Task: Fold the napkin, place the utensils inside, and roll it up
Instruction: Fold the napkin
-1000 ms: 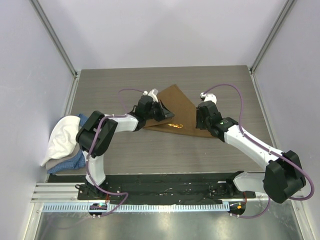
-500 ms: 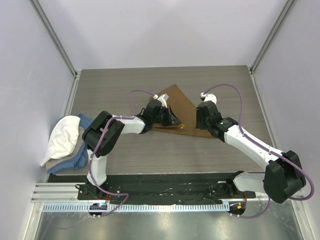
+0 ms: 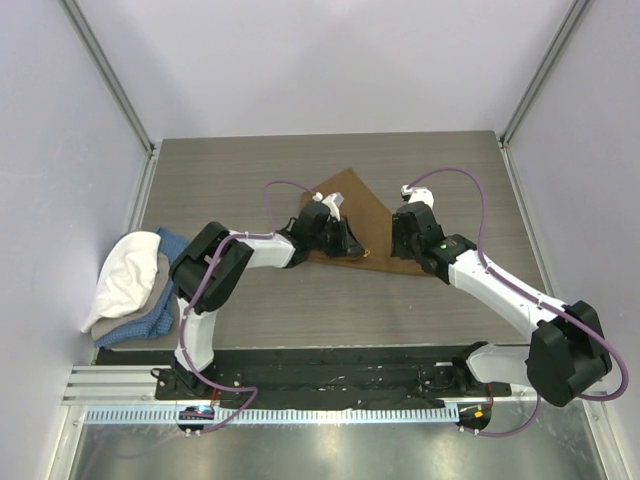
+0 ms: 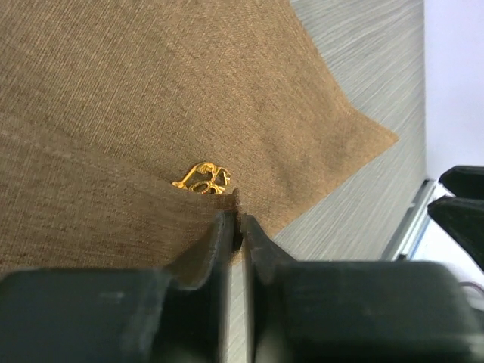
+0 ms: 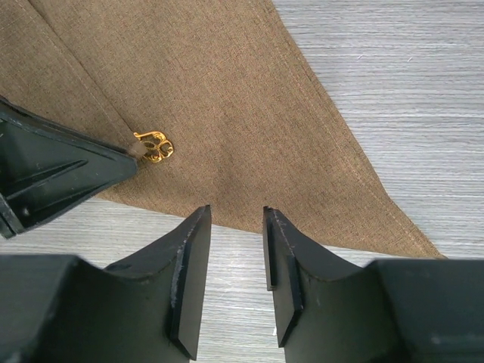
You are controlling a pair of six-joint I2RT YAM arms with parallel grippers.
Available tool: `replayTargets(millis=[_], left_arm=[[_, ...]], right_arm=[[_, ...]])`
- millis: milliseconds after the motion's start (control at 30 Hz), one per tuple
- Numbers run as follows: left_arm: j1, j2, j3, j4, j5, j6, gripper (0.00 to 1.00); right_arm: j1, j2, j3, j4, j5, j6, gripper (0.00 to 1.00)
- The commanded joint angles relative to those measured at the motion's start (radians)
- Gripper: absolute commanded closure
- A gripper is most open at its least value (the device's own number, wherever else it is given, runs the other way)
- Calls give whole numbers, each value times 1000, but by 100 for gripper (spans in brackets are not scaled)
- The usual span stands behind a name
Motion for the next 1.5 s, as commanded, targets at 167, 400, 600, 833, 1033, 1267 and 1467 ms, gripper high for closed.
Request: replayTargets(millis=[167,400,600,833,1033,1267,1467], left_arm=[[-17,-24,65,-16,23,19,45],[-14,-161,89,-130,18,33,29],[79,-391,100,-482,-78,87,23],[286,-612,120,-815,-138,257,14],[368,-638,159,-944,-88,381,12],[391,-637,130,-932,-65,406,12],[414,-640,113,-920,-31,390,12]], right_arm=[[-13,-54,0,-4,8,60,52],[-134,-130,-28,-78,-37,134,50],[-349,-205,-117,-89,-193,185,45],[-653,-245,-258,-28,-443,292,50],[-750,-211,-304,9,-491,336,56],[-751,-184,-339,66,-465,379,56],[-751,-139,-347,92,-456,376,57]])
